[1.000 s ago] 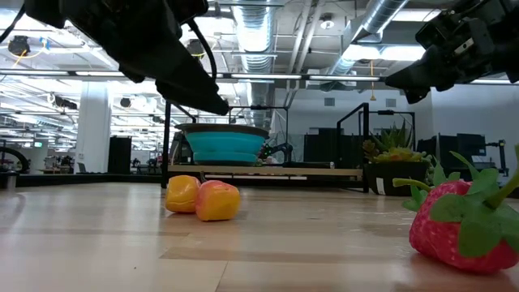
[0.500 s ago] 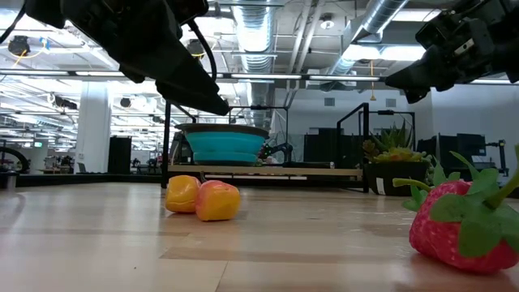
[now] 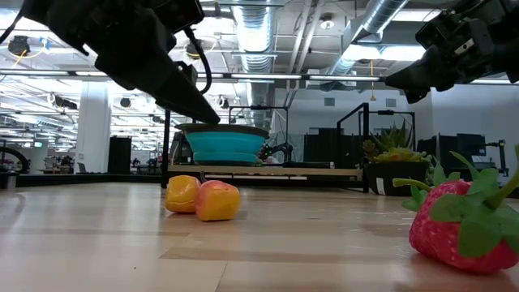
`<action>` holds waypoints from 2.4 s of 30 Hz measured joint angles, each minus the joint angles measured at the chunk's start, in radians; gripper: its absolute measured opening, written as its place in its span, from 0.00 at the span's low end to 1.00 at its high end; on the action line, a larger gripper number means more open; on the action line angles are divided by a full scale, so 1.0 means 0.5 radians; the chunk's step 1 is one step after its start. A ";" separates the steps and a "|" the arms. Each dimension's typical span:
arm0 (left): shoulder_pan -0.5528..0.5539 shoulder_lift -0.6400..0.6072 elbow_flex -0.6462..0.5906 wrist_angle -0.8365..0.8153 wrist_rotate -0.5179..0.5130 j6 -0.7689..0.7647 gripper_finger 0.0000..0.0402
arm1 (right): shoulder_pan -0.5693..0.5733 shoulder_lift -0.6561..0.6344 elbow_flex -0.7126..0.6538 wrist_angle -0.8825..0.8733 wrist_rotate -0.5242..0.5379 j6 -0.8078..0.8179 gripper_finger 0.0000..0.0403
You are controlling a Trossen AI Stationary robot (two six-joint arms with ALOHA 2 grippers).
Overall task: Pick & Place Fruit
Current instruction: Put the pear into the basket
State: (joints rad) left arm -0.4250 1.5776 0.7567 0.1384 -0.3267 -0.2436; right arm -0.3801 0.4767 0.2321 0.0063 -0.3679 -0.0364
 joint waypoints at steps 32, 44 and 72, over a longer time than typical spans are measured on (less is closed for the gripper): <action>-0.027 0.454 -0.002 0.234 0.281 -0.069 0.71 | 0.000 0.000 0.000 -0.073 0.004 -0.037 0.00; -0.027 0.457 -0.002 0.235 0.280 -0.069 0.63 | 0.000 0.000 0.000 -0.098 0.004 -0.037 0.00; -0.027 0.457 -0.002 0.238 0.272 -0.150 0.34 | 0.000 0.000 0.001 -0.106 0.005 -0.035 0.00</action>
State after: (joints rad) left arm -0.4385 1.8061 0.7555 0.2573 -0.1905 -0.3187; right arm -0.3801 0.4767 0.2325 -0.0467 -0.3656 -0.0540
